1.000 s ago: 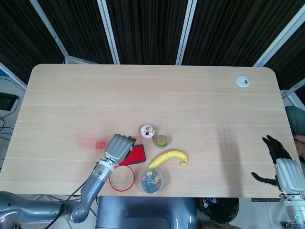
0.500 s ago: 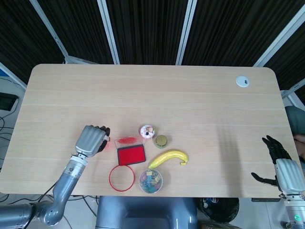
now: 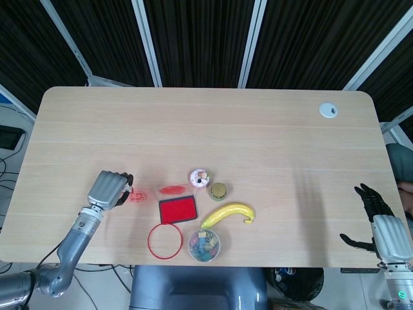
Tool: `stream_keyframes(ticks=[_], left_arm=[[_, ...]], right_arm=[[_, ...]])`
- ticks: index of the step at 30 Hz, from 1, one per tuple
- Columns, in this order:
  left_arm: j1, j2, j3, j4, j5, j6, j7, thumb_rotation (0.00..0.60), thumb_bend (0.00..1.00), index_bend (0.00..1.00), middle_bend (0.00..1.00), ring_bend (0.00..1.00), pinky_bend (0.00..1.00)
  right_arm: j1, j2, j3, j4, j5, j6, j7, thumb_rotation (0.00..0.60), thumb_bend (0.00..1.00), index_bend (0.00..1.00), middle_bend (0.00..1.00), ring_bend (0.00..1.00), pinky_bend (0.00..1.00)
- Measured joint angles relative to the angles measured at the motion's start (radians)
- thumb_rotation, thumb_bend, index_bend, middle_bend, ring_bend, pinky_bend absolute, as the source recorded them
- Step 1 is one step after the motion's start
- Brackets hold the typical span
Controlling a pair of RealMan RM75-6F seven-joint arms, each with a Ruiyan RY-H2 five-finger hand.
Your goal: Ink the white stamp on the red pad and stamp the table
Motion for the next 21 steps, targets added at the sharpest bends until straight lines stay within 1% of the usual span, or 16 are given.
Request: stream_keyframes(ticks=[4,10,15,21], left_arm=[[-0.007,-0.039,0.009,0.043,0.006,-0.028,0.004,0.600,0.50,0.67,0.68,0.54,0.60],[-0.012,-0.086,0.007,0.087,-0.005,-0.048,0.023,0.600,0.49,0.66,0.67,0.53,0.58],[-0.015,-0.111,0.003,0.114,-0.018,-0.062,0.041,0.600,0.48,0.65,0.66,0.52,0.57],[-0.018,-0.129,-0.002,0.135,-0.031,-0.073,0.053,0.600,0.46,0.61,0.62,0.49,0.54]], right_arm=[[0.000,0.001,0.000,0.000,0.000,-0.001,0.002,0.600,0.12,0.00,0.00,0.00,0.18],[0.000,0.002,0.000,-0.001,0.000,-0.002,0.006,0.600,0.12,0.00,0.00,0.00,0.17],[0.000,0.002,0.000,-0.002,0.000,-0.001,0.006,0.600,0.12,0.00,0.00,0.00,0.17],[0.000,0.002,0.000,-0.002,0.000,-0.001,0.005,0.600,0.12,0.00,0.00,0.00,0.18]])
